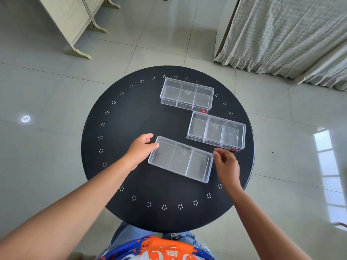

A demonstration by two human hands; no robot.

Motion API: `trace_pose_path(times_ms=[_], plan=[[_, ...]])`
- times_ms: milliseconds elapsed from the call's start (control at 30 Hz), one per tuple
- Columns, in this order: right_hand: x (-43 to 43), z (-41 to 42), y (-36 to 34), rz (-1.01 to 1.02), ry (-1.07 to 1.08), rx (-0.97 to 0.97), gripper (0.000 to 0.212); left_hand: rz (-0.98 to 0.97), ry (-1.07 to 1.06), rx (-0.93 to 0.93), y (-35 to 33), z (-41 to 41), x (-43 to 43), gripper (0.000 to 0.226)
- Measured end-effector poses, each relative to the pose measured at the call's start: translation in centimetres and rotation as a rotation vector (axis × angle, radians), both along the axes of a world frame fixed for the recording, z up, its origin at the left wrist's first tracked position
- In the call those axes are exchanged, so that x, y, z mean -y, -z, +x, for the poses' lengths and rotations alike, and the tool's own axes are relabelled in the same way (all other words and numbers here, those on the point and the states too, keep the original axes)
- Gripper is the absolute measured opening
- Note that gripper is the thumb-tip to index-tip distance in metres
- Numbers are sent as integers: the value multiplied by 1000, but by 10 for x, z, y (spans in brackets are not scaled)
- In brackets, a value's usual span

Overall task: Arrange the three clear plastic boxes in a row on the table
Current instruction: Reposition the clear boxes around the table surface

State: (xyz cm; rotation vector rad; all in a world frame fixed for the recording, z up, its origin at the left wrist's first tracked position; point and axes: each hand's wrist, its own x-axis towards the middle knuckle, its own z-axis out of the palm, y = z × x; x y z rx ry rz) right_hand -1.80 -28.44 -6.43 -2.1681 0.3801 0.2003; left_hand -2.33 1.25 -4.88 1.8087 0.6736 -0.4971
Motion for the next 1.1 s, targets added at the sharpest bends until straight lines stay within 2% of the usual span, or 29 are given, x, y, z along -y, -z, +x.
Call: trace_pose_path(times_ms=[133, 233, 333, 500, 700, 900, 1100], plan=[[5, -29, 19, 60, -9, -118, 35, 32, -51, -15, 5, -25, 8, 61], [-2, -43, 22, 126, -53, -152, 33, 42, -74, -15, 3, -36, 14, 57], [-16, -56, 17, 192, -64, -120, 29, 6, -72, 6, -1, -46, 19, 44], [-41, -58, 9, 199, -27, -163, 32, -60, -78, 42, -9, -57, 12, 29], [-95, -55, -5, 206, -86, -148, 34, -62, -142, 80, -15, -75, -49, 24], [-178, -58, -12, 244, -199, -197, 32, 16, -233, 83, -11, -95, -132, 21], [-228, -60, -10, 258, -201, -207, 30, 33, -239, 51, 0, -108, -182, 18]])
